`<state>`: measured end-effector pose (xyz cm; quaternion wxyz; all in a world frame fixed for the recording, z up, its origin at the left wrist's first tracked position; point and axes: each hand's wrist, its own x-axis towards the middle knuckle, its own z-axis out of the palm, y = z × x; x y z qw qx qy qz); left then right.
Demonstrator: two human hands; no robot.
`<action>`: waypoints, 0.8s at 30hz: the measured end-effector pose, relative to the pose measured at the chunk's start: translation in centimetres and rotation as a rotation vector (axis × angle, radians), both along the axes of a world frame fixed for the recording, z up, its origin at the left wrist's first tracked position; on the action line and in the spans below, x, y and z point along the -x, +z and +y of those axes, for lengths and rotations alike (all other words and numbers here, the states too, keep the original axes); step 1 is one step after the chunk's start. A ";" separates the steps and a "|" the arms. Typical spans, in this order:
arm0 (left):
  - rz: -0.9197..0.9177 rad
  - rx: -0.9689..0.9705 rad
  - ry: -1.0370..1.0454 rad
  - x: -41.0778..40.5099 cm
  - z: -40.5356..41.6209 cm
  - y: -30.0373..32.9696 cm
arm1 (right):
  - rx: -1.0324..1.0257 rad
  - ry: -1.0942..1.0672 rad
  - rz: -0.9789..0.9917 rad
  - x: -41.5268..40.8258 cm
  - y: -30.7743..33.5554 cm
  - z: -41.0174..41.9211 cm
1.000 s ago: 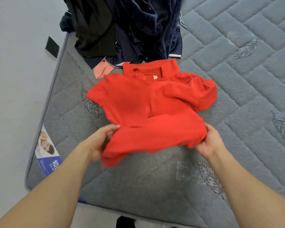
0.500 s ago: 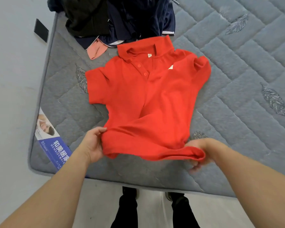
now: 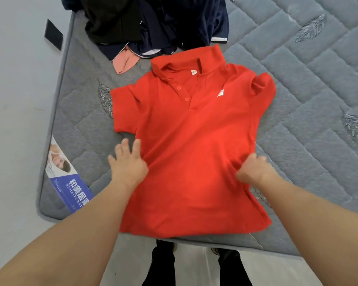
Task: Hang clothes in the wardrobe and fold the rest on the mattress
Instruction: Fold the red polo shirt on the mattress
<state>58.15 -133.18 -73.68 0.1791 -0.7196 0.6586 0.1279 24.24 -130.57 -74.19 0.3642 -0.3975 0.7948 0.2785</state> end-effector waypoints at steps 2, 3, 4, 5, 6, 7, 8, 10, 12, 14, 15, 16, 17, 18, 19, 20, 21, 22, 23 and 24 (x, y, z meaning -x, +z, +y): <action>0.091 -0.101 -0.108 2.6 -2.0 -0.8 | 0.238 0.069 0.012 -1.7 0.7 -3.5; 0.093 -0.205 -0.165 3.7 -2.8 -1.4 | 0.303 0.130 -0.052 -2.5 0.7 -5.2; 0.065 -0.306 -0.222 4.5 -3.6 -2.0 | 0.324 0.187 -0.129 -3.1 0.7 -6.6; 0.035 -0.338 -0.261 5.1 -4.6 -2.3 | 0.316 0.235 -0.175 -3.4 0.6 -7.9; 0.018 -0.270 -0.265 5.6 -5.8 -2.2 | 0.302 0.273 -0.171 -3.2 0.4 -9.1; 0.013 -0.122 -0.244 5.9 -7.4 -2.0 | 0.338 0.291 -0.135 -2.7 0.1 -10.2; 0.022 0.042 -0.212 6.1 -9.2 -1.7 | 0.434 0.271 -0.080 -2.0 -0.2 -11.3; 0.035 0.285 -0.175 6.0 -13.1 -1.6 | 0.762 0.147 0.029 -0.2 -0.7 -13.8; 0.103 0.365 -0.116 5.8 -17.7 -1.9 | 0.951 -0.065 0.104 2.2 -1.5 -16.7; 0.200 0.308 0.002 6.1 -22.1 -2.7 | 0.899 -0.426 0.087 5.2 -2.3 -19.7; 0.225 0.254 0.064 6.4 -24.0 -3.2 | 0.816 -0.627 0.079 6.4 -2.8 -21.1; 0.232 0.195 0.111 6.7 -25.7 -3.8 | 0.721 -0.753 0.085 7.3 -3.3 -22.1; 0.244 0.141 0.137 7.1 -27.0 -4.4 | 0.652 -0.768 0.090 7.8 -3.7 -22.9; 0.274 0.109 0.144 7.6 -27.9 -4.8 | 0.633 -0.701 0.065 8.0 -4.1 -23.5; 0.324 0.117 0.137 8.1 -28.4 -5.3 | 0.656 -0.599 0.007 8.0 -4.3 -24.0; 0.382 0.163 0.099 8.6 -28.7 -5.6 | 0.689 -0.498 -0.069 7.8 -4.5 -24.3; 0.435 0.229 0.042 9.1 -28.9 -5.8 | 0.732 -0.392 -0.176 7.4 -4.5 -24.7; 0.477 0.292 0.004 9.5 -29.0 -5.8 | 0.757 -0.288 -0.276 7.0 -4.5 -24.8; 0.495 0.346 -0.010 10.0 -29.1 -5.8 | 0.741 -0.186 -0.325 6.9 -4.4 -24.7; 0.475 0.394 -0.010 10.3 -29.3 -5.8 | 0.720 -0.054 -0.297 7.2 -4.2 -24.6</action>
